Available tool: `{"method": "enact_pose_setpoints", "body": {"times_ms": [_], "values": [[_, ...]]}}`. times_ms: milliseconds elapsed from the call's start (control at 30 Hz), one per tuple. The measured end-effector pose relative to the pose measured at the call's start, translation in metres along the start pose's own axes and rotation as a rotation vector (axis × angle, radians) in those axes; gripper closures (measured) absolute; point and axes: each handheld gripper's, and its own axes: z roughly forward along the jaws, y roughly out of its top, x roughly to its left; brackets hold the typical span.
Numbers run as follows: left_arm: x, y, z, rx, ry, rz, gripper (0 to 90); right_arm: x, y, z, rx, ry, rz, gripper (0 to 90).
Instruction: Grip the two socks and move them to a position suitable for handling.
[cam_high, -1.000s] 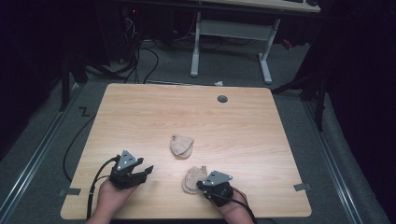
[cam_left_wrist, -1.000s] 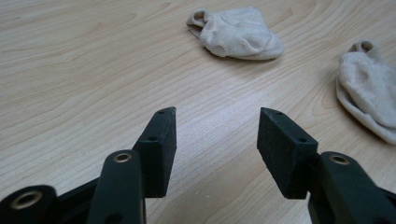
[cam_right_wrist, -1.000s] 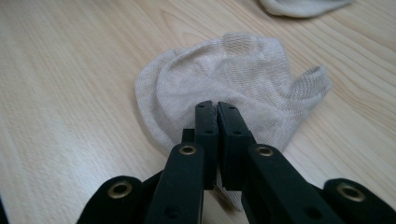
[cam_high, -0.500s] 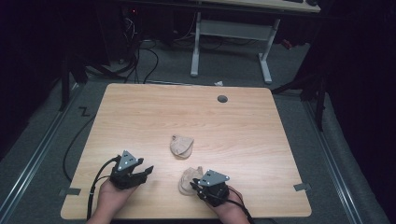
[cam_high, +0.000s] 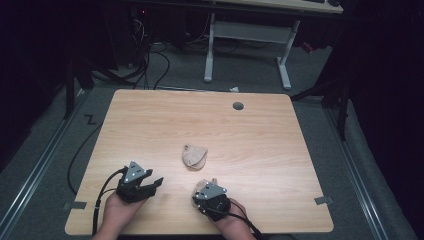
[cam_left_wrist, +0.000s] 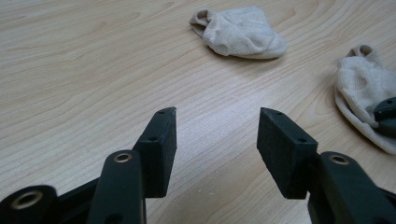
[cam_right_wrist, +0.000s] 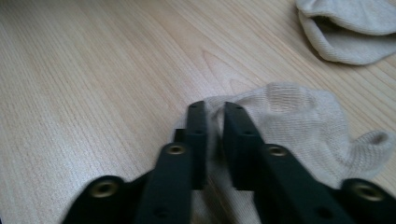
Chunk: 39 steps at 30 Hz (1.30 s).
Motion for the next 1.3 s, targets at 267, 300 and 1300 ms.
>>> {"method": "enact_pose_setpoints", "body": {"times_ms": [267,300,1300], "values": [[-0.012,0.002,0.005,0.013,-0.03,0.013,48.7,-0.006,0.003,-0.021,-0.1,-0.025,0.031,87.6],[-0.015,0.003,0.007,0.016,-0.041,0.012,49.2,-0.008,0.003,-0.024,-0.113,-0.025,0.041,87.6],[-0.105,0.004,0.055,0.119,-0.195,0.186,84.1,-0.055,-0.035,-0.065,-0.17,-0.132,0.198,87.3]]}}
